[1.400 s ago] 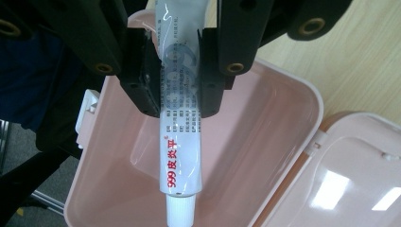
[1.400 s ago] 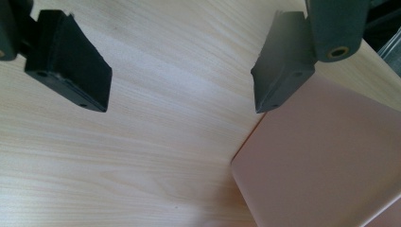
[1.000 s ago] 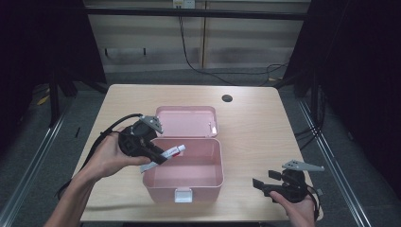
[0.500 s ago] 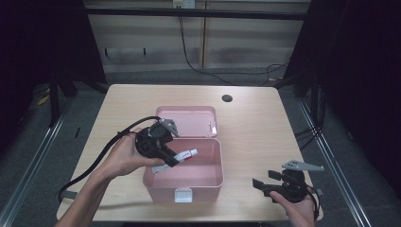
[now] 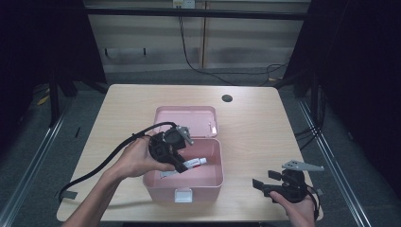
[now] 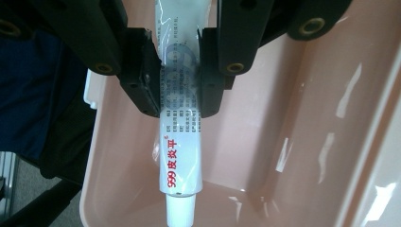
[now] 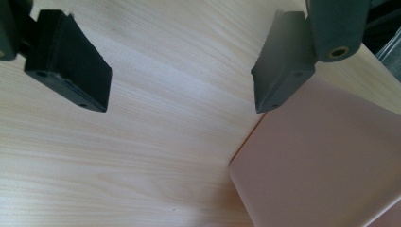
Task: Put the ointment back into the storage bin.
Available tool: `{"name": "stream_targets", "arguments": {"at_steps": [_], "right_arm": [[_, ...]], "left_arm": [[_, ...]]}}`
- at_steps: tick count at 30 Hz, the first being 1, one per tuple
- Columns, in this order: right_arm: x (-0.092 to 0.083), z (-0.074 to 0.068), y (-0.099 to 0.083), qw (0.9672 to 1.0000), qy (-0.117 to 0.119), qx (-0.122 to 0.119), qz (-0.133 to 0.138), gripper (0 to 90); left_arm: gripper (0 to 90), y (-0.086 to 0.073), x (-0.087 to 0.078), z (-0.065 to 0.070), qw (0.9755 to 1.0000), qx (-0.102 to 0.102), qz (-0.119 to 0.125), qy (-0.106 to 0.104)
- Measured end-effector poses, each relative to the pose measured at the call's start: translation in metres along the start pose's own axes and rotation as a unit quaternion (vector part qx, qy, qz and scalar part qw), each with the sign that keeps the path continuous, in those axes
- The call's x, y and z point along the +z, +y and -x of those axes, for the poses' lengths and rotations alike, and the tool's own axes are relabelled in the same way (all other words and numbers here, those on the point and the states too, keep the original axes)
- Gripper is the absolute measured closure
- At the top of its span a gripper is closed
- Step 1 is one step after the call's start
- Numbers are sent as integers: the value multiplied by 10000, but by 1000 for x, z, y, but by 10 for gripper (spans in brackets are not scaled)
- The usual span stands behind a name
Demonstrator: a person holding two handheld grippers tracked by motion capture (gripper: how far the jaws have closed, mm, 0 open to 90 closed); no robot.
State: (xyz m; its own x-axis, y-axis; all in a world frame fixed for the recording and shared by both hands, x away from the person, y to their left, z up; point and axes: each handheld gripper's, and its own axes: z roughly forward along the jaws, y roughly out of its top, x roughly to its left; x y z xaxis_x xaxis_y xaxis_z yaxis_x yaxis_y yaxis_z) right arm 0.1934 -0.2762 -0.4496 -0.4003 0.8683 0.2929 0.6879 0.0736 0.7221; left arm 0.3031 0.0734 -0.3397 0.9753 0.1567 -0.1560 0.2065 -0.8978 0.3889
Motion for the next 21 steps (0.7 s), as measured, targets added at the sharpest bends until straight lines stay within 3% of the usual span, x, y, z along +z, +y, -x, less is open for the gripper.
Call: {"name": "stream_targets", "arguments": {"at_steps": [3,5,12,21], "right_arm": [[0,0,0,10000,-12,-9,-29,203],[0,0,0,10000,-11,-19,-21,203],[0,-1,0,10000,-10,-19,-26,203],[0,0,0,10000,-19,-10,-42,203]], "left_arm": [[713,3,8,3,10000,5,-16,-85],[714,4,14,3,9998,116,-95,-99],[713,7,27,2,9995,59,-197,-241],[713,7,42,3,9978,315,-375,-447]]}}
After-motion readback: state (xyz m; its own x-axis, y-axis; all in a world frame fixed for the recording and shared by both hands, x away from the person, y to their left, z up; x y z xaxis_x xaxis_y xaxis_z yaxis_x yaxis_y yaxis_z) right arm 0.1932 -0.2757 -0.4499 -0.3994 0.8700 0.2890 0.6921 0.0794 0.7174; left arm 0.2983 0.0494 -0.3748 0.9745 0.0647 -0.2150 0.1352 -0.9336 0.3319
